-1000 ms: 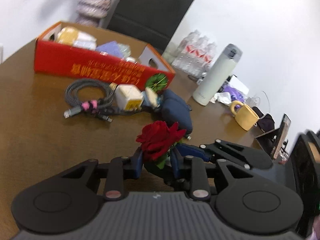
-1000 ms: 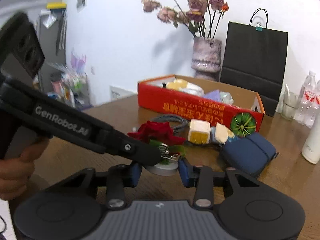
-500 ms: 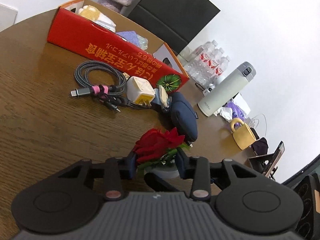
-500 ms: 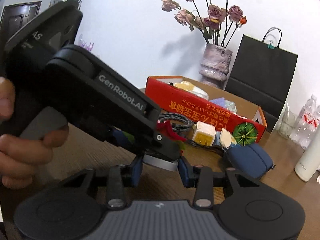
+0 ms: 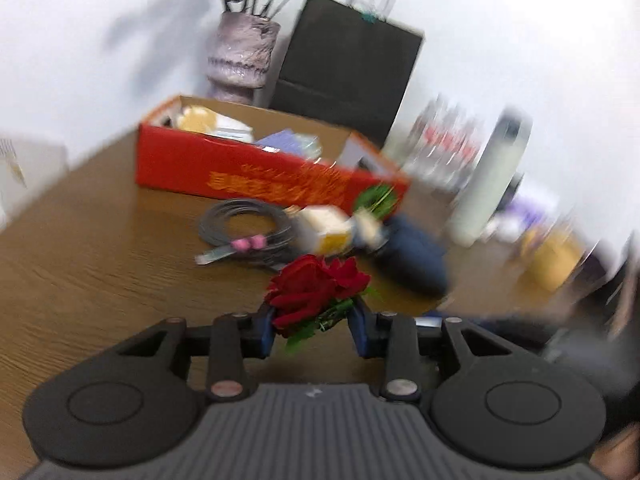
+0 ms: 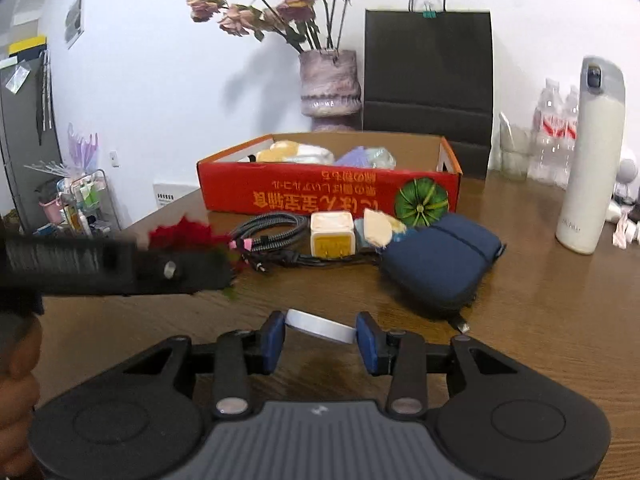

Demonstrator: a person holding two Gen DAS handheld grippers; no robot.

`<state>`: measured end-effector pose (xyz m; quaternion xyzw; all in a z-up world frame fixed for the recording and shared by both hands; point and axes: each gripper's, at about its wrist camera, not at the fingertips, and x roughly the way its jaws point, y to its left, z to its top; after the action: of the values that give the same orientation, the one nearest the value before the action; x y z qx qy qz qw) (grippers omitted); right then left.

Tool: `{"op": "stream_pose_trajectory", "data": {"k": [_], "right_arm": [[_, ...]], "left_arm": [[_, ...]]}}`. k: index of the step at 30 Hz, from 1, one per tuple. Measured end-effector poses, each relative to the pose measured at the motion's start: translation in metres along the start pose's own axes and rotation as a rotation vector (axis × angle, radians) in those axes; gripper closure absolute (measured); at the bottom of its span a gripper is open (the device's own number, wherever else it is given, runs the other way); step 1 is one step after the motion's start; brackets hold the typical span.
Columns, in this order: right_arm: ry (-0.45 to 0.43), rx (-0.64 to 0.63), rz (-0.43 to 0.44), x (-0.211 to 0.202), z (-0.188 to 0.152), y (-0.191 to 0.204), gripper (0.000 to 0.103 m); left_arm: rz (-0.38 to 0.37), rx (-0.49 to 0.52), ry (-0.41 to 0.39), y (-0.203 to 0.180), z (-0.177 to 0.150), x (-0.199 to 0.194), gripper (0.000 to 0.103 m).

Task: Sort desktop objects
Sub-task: 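Lift the red flower with the left tool while the right tool lifts the white cap, then carry flower and cap over the cardboard box and open both tools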

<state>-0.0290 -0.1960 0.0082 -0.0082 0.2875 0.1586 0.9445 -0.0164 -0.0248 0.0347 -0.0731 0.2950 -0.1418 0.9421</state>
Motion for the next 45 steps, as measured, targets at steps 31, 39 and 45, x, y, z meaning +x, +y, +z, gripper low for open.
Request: {"op": "stream_pose_trajectory", "data": {"k": [31,39,45], "right_arm": [[-0.042,0.010,-0.015,-0.020,0.014,0.002,0.065],[-0.198,-0.013,-0.082,-0.021,0.094,-0.033,0.065],[-0.186,0.015,-0.071,0.020,0.148,-0.069,0.065]], "left_arm": [[0.016,0.056,-0.101,-0.005,0.020,-0.028,0.063],[0.114,0.134,-0.216,0.008,0.111,0.003,0.063],[0.220,0.099,-0.132,0.058,0.161,0.070,0.063]]}}
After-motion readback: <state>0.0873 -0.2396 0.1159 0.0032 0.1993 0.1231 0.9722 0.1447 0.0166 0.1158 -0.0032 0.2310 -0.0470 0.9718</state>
